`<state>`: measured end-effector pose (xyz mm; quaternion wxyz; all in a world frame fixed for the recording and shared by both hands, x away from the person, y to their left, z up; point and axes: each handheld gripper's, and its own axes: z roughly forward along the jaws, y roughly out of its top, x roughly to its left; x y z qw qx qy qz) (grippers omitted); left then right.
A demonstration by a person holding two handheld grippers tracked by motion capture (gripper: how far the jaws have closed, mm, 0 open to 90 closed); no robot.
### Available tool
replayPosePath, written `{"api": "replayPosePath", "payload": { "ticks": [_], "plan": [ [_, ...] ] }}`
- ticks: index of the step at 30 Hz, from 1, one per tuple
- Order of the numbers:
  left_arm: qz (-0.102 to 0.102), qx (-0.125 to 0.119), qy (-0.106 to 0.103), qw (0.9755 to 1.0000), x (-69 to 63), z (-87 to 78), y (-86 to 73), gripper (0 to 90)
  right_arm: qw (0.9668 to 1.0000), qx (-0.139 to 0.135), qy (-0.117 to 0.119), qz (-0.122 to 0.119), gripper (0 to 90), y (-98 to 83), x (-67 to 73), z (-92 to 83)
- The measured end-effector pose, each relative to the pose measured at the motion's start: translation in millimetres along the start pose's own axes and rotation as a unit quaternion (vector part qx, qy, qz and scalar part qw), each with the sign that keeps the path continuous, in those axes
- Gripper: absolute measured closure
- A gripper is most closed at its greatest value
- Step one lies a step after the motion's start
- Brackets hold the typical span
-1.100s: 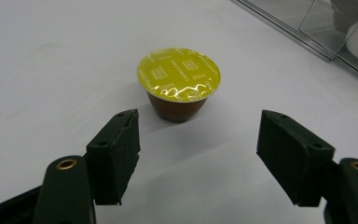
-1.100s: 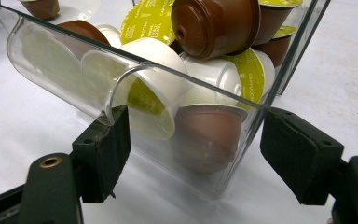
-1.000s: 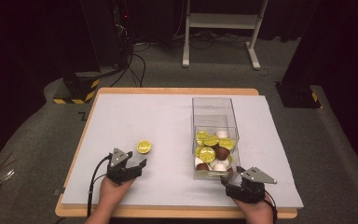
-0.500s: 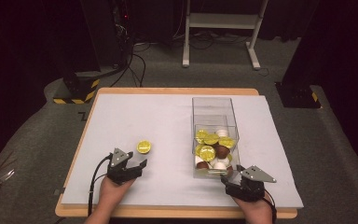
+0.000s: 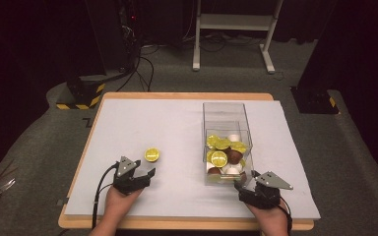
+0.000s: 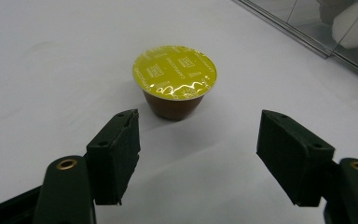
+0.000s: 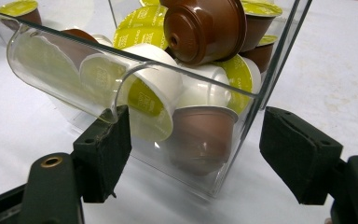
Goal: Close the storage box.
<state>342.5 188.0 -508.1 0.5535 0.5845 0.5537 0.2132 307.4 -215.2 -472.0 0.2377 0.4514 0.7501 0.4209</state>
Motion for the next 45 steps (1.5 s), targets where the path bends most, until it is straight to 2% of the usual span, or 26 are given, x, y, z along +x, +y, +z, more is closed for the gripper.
{"api": "replayPosePath", "payload": {
  "ticks": [12,15,23,45],
  "plan": [
    [-0.002,0.001,0.004,1.0,-0.7,1.5,-0.4,30.2,0.9997,-0.009,-0.022,-0.001,24.6,7.1,-3.6,12.0],
    [0.003,0.007,0.002,1.0,-0.4,1.1,-0.5,30.2,0.9996,-0.009,-0.027,0.002,22.5,8.3,-5.2,14.4],
    [0.002,0.005,0.001,1.0,-0.6,1.0,-0.6,30.2,0.9993,-0.006,-0.036,0.003,17.7,12.1,-5.3,21.5],
    [0.006,0.007,-0.001,1.0,-1.2,1.3,-1.1,30.2,0.998,-0.013,-0.061,0.008,16.8,23.4,-7.9,38.9]
  ]
}}
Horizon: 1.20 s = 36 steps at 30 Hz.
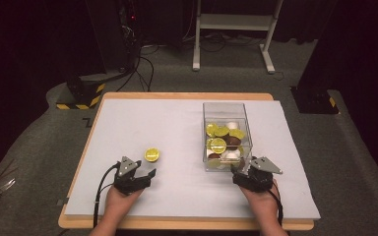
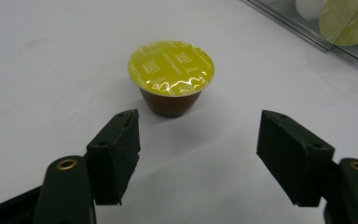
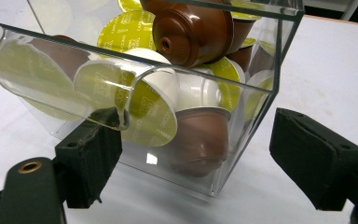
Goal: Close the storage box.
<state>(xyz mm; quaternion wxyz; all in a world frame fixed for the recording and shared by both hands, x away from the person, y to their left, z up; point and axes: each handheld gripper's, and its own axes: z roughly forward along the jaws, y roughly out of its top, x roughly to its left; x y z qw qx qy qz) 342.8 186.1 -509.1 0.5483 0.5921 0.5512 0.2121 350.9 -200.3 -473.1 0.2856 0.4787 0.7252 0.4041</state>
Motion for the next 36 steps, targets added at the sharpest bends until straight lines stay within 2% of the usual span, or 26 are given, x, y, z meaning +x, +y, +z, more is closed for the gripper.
{"api": "replayPosePath", "payload": {
  "ticks": [36],
  "plan": [
    [-0.002,0.004,-0.003,1.0,0.8,-0.1,0.5,30.2,0.9993,-0.011,-0.029,0.019,14.4,15.4,-5.5,30.5]
  ]
}}
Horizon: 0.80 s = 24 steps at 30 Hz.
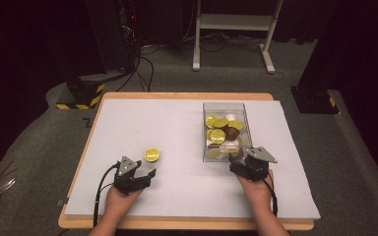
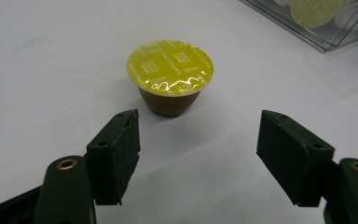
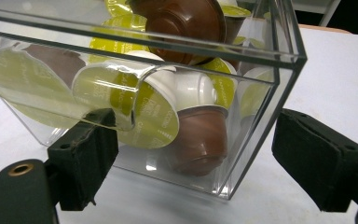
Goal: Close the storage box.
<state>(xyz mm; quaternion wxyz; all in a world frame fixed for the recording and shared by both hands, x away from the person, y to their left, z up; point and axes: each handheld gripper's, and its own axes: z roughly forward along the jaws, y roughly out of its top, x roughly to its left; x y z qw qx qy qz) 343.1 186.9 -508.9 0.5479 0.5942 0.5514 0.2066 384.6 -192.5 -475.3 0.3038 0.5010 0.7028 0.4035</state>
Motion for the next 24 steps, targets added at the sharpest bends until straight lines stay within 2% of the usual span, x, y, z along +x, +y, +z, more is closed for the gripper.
{"api": "replayPosePath", "payload": {
  "ticks": [24],
  "plan": [
    [-0.004,-0.001,-0.001,1.0,-0.6,0.5,0.0,30.2,0.9997,-0.005,-0.012,0.019,14.0,8.9,-3.3,19.9]
  ]
}}
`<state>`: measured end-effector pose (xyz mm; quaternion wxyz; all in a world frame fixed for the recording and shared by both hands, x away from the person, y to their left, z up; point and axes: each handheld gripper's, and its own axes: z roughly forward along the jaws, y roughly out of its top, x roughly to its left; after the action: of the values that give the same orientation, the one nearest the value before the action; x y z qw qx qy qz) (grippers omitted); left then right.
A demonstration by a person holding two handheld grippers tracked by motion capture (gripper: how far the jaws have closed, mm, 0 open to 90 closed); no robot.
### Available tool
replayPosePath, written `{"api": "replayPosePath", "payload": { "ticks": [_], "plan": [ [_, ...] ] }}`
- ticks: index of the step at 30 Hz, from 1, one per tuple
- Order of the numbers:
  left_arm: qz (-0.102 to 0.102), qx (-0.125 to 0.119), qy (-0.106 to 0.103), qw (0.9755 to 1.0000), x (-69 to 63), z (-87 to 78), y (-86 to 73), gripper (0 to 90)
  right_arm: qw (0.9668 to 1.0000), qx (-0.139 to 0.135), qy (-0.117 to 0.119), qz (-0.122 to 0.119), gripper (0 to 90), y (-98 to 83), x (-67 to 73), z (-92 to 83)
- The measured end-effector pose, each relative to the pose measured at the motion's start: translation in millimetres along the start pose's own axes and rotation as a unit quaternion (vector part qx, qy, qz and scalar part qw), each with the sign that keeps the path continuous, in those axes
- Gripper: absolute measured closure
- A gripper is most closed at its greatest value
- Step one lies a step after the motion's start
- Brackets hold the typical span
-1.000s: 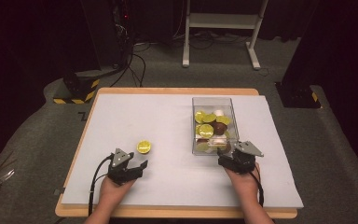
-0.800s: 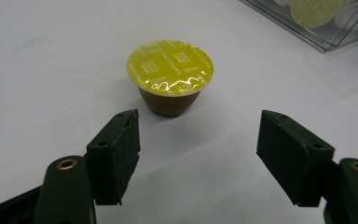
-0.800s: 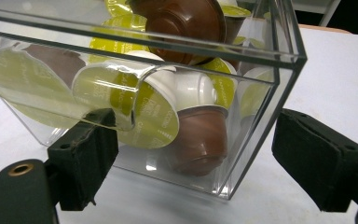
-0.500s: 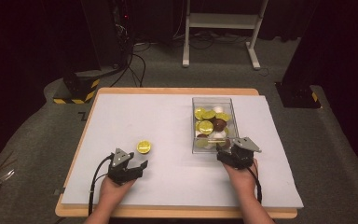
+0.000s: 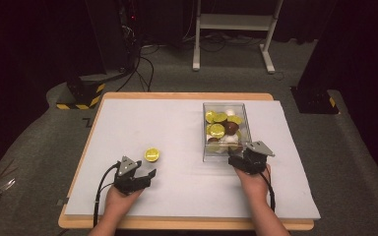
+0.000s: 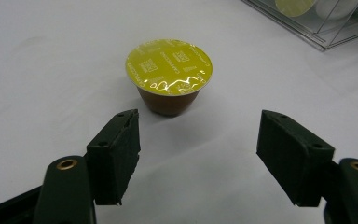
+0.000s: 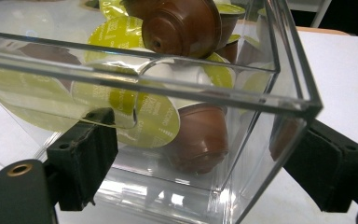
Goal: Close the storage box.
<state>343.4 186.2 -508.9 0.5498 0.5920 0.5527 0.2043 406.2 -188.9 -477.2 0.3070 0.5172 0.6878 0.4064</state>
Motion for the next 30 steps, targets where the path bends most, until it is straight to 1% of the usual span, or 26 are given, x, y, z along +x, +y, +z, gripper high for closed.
{"api": "replayPosePath", "payload": {
  "ticks": [12,18,21,27,29,30],
  "plan": [
    [0.0,0.0,0.0,1.0,-0.3,0.0,-0.1,30.2,1.0,-0.001,0.001,-0.002,13.7,0.9,-0.7,2.2],
    [0.002,0.0,0.0,1.0,-0.4,0.0,-0.3,30.2,1.0,0.0,0.006,-0.002,16.7,0.3,-1.9,1.2],
    [0.002,0.0,0.0,1.0,-0.4,-0.2,-0.4,30.2,1.0,0.006,0.007,-0.003,17.3,-1.4,-3.9,0.1],
    [0.003,0.001,0.001,1.0,-0.5,0.0,-0.5,30.2,0.9999,0.008,0.01,-0.002,17.9,-6.0,-9.5,-6.6],
    [0.004,0.002,0.001,1.0,-0.5,0.0,-0.6,30.2,0.9999,0.009,0.01,-0.003,17.9,-7.5,-11.7,-9.8],
    [0.009,0.006,0.001,0.9999,0.0,-0.2,-0.5,30.2,0.9999,0.009,0.011,-0.004,18.0,-7.9,-12.5,-11.1]
  ]
}}
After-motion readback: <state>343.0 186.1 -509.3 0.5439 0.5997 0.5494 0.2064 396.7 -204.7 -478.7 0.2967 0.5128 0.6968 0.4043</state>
